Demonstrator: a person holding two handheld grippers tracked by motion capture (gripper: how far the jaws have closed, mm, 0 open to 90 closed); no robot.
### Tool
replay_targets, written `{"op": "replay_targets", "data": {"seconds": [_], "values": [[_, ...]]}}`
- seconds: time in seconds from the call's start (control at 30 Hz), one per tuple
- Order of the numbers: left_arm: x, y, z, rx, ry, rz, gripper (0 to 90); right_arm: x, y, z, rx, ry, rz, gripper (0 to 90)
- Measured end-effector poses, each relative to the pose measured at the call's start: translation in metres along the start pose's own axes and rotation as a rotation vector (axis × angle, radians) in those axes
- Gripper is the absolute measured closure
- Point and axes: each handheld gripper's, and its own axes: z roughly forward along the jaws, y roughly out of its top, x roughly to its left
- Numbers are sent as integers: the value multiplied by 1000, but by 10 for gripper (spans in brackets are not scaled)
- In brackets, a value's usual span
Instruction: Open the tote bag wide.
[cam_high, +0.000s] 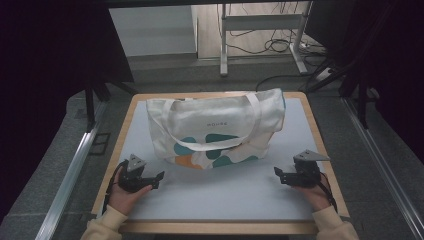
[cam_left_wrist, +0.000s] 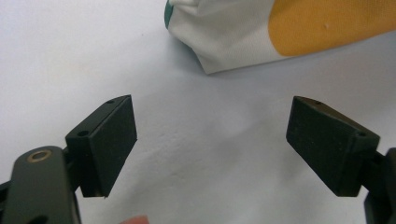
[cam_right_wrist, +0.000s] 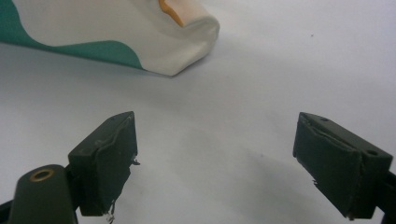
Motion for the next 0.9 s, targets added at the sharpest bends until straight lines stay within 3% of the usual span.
{"op": "replay_targets", "data": {"seconds": [0.17, 0.3, 0.53, 0.9], "values": [[1, -2, -4, -2, -1, -16, 183, 3, 3, -1, -11, -2, -14, 138], [1, -2, -4, 0, -19, -31, 190, 1, 4, -3, -4, 4, 13, 154], [1, -3, -3, 9, -33, -20, 189, -4, 3, -4, -18, -18, 25, 164], [1, -2, -6, -17, -52, -22, 186, -4, 3, -7, -35, -6, 16, 202]]}}
